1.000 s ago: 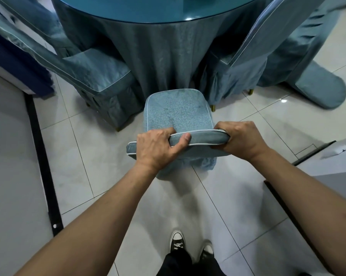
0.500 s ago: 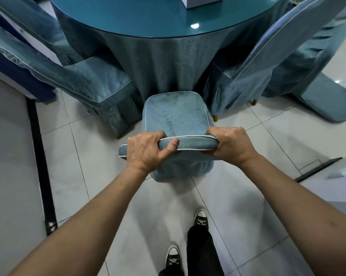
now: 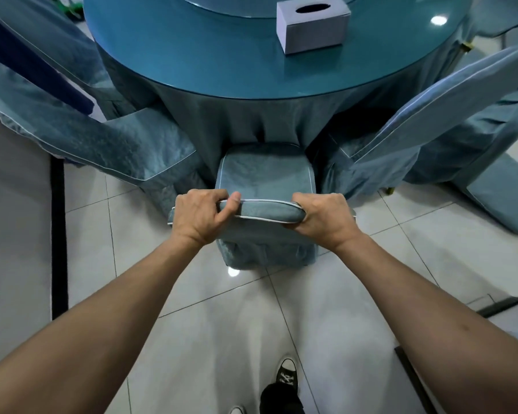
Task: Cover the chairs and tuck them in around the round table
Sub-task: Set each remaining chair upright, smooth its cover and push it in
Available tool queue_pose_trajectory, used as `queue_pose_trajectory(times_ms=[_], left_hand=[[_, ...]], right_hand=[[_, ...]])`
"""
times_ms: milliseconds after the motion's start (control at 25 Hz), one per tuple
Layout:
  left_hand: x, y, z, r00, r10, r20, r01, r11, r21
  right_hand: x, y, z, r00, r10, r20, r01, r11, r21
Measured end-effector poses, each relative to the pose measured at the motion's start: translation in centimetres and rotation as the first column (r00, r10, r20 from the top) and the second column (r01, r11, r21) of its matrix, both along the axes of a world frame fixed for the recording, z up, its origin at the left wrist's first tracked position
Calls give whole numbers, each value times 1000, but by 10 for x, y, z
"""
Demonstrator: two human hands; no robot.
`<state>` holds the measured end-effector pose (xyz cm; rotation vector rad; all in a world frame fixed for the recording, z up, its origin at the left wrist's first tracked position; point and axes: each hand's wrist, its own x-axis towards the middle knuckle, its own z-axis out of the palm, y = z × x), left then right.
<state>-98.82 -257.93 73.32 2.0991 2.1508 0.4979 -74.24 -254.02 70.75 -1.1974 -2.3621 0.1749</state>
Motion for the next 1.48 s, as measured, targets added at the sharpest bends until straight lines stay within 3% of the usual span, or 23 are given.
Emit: queue_pose_trajectory(times_ms=[80, 200, 280, 440, 720, 920, 1280, 1480], left_hand=[[0, 14, 1, 1000, -17, 3, 17, 1000, 2], [-6, 26, 3, 965, -258, -48, 257, 966, -25], [-10, 39, 2, 938, -333, -93, 326, 942, -80], [-3, 73, 3, 961, -257, -100, 252, 966, -66], [6, 109, 16, 961, -267, -66, 266, 963, -35], [6, 118, 17, 949, -292, -122, 298, 954, 40], [-12, 111, 8, 928, -343, -143, 349, 937, 19], [-5, 101, 3, 954, -276, -114, 277, 961, -10]], right_hand=[[1, 18, 0, 1000, 22, -3, -22, 1000, 14], [8, 48, 0, 999, 36, 6, -36, 999, 28], [15, 68, 3, 999, 49, 14, -50, 998, 30], [20, 95, 12, 998, 61, 18, -61, 997, 46], [31, 136, 28, 997, 48, 63, -51, 998, 46], [33, 144, 29, 997, 61, 46, -64, 997, 49], [22, 129, 21, 999, 35, 34, -36, 999, 39], [24, 121, 16, 995, 5, 96, -6, 1000, 4]])
